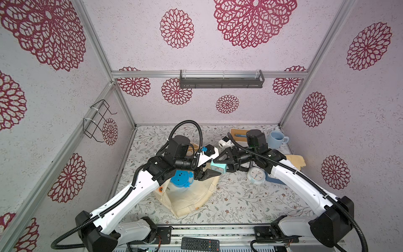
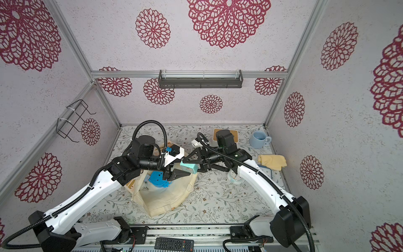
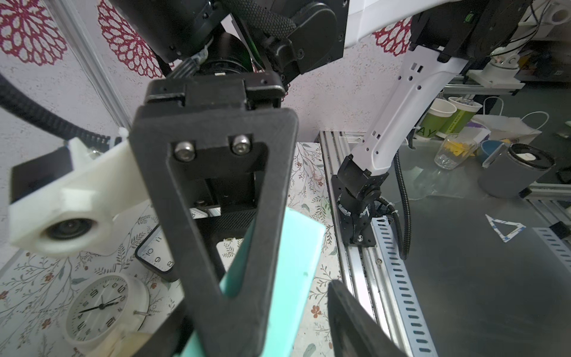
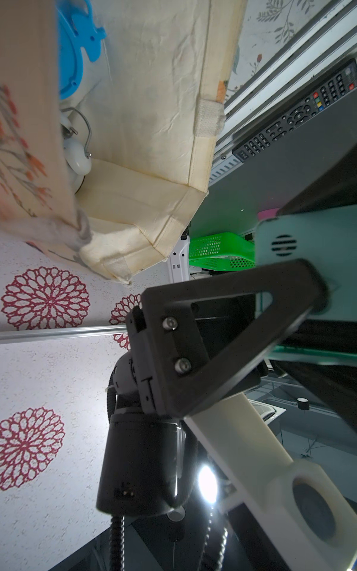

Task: Take the alarm clock out of the canvas bag
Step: Pick up the alarm from the canvas bag.

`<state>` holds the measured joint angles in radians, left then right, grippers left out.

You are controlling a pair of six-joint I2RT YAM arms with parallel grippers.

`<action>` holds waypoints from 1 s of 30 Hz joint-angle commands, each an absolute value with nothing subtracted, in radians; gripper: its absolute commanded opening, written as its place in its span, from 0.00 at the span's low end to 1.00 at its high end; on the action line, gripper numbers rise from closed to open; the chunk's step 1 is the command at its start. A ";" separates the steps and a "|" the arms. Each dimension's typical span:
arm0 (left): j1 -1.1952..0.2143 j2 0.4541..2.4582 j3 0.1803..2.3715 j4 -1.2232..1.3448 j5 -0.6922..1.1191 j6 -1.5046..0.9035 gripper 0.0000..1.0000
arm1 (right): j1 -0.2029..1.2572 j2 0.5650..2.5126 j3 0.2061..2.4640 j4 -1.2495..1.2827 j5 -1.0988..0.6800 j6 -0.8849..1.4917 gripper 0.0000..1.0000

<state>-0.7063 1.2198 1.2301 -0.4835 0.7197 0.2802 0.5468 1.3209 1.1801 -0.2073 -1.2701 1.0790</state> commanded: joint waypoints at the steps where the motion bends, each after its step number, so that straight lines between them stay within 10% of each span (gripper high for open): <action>1: -0.714 1.223 1.255 -0.468 0.724 0.305 0.58 | 0.551 1.316 1.226 -0.193 -1.296 1.053 0.57; 30: -0.721 1.195 1.290 -0.457 0.482 0.039 0.15 | 0.354 1.146 1.260 -0.303 -1.018 0.758 0.83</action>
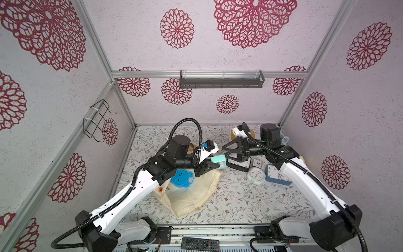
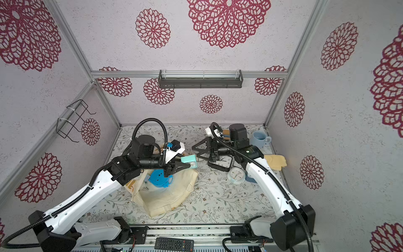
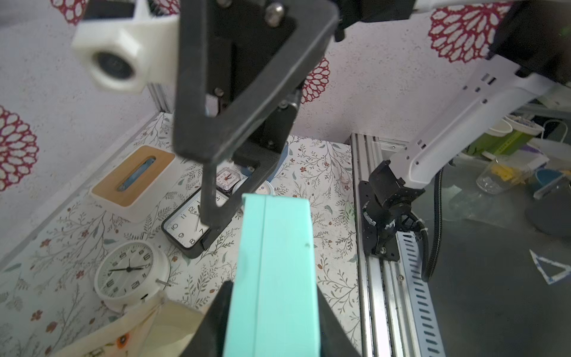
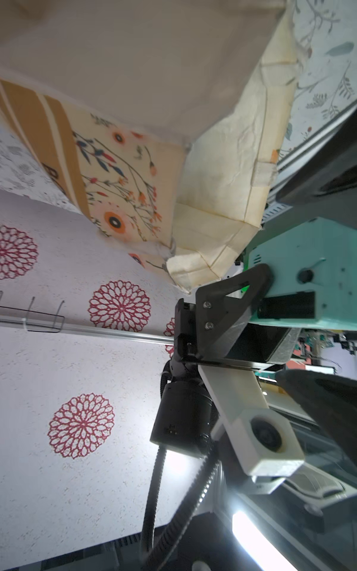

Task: Take the alarm clock out of the canvas bag
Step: Pick up the alarm from the canvas bag.

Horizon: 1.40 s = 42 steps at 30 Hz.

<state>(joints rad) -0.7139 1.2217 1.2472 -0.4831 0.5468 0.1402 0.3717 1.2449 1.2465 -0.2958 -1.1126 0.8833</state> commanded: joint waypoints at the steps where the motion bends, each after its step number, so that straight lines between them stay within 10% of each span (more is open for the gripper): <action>1: -0.721 1.195 1.300 -0.456 0.469 -0.010 0.15 | 0.353 1.113 1.257 -0.299 -0.980 0.715 0.83; 15: -0.672 1.279 1.484 -0.520 0.596 -0.637 0.14 | 0.354 0.916 1.131 -0.113 -0.925 0.673 0.92; 28: -0.638 1.323 1.476 -0.369 0.653 -0.860 0.14 | 0.356 0.973 0.932 0.498 -0.913 1.279 0.79; 42: -0.638 1.354 1.471 -0.261 0.644 -0.954 0.13 | 0.449 1.024 0.917 0.593 -0.828 1.315 0.65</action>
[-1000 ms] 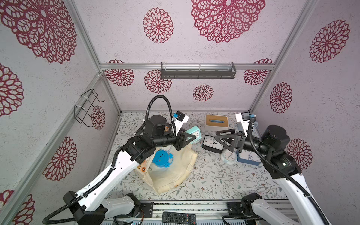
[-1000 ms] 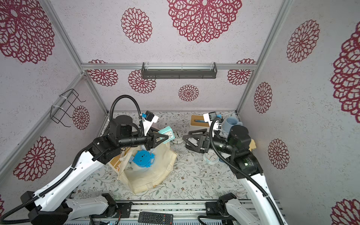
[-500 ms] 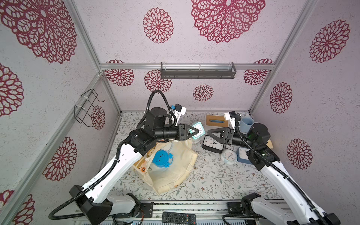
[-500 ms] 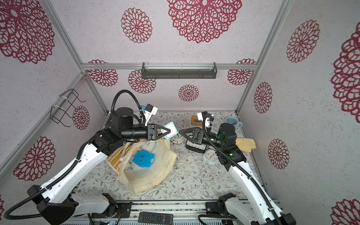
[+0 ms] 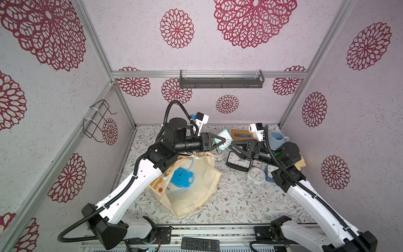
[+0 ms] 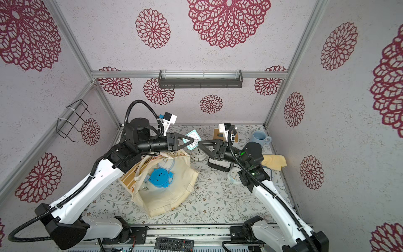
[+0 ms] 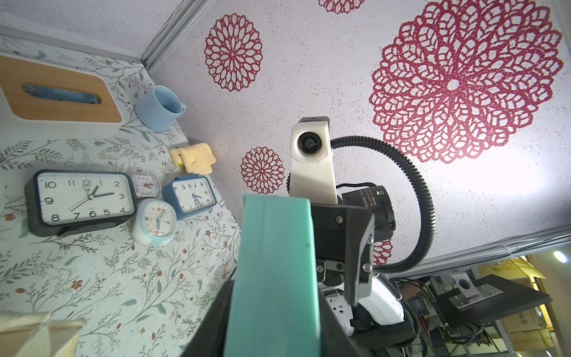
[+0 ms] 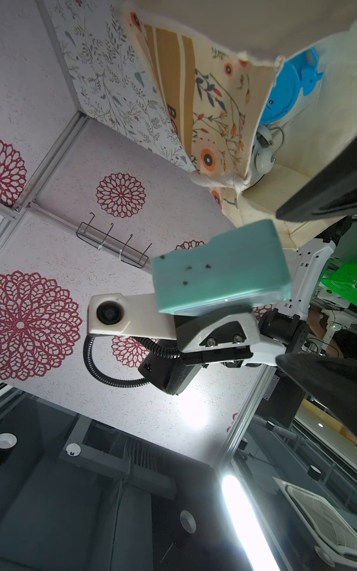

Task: Take the alarm clock out of the canvas bag
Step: Pick up the alarm from the canvas bag.

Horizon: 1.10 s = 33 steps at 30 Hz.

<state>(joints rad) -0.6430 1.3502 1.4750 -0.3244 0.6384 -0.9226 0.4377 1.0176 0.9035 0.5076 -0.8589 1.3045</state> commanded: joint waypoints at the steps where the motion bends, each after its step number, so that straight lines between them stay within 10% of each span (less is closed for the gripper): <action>1: -0.638 1.355 1.470 -0.259 0.643 -0.957 0.13 | 0.453 1.030 0.922 0.597 -0.825 1.311 0.64; 24: -0.637 1.346 1.456 -0.247 0.651 -0.985 0.15 | 0.471 1.081 0.942 0.617 -0.751 1.294 0.41; 33: -0.632 1.342 1.481 -0.327 0.596 -0.946 0.50 | 0.471 1.068 0.939 0.562 -0.734 1.271 0.32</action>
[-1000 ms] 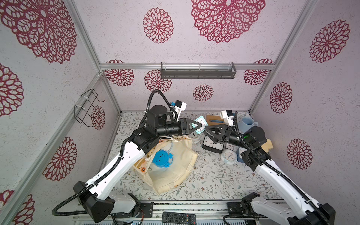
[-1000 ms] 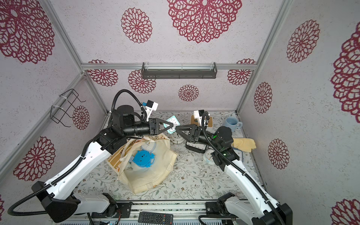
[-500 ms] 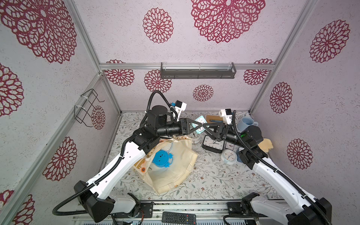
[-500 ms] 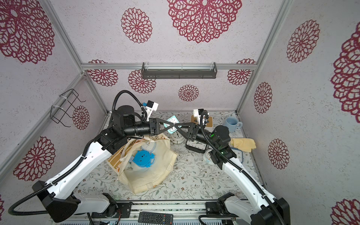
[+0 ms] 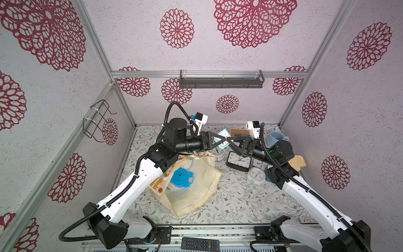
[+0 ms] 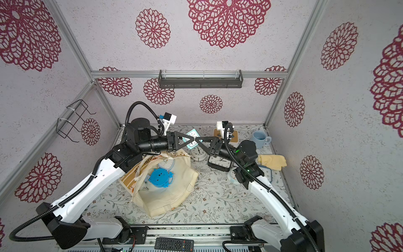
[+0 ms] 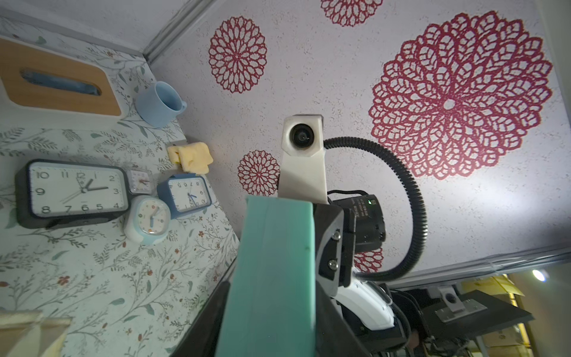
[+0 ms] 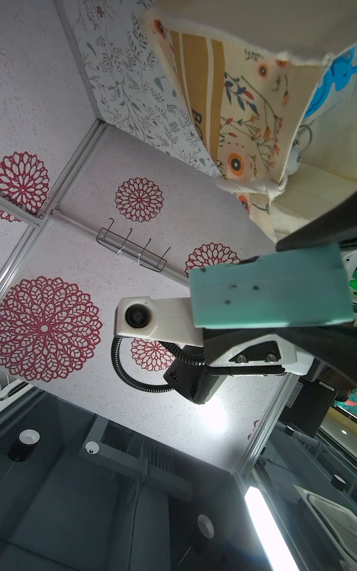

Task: Take the alarm clock out of the canvas bag
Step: Pick up the alarm from the canvas bag, then place the alarm at the center of the board.

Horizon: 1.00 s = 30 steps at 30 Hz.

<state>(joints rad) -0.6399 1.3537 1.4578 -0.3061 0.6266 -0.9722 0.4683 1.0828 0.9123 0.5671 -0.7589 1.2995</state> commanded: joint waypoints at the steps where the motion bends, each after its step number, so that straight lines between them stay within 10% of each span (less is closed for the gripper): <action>1: -0.628 1.341 1.486 -0.350 0.587 -0.936 0.54 | 0.469 1.068 0.938 0.557 -0.733 1.268 0.32; 18: -0.533 1.079 1.375 -0.584 0.152 -0.842 0.73 | 0.348 0.859 0.754 0.226 -0.699 1.155 0.30; 30: -0.533 1.026 1.366 -0.719 0.162 -0.735 0.75 | 0.288 0.946 0.578 0.137 -0.658 1.065 0.30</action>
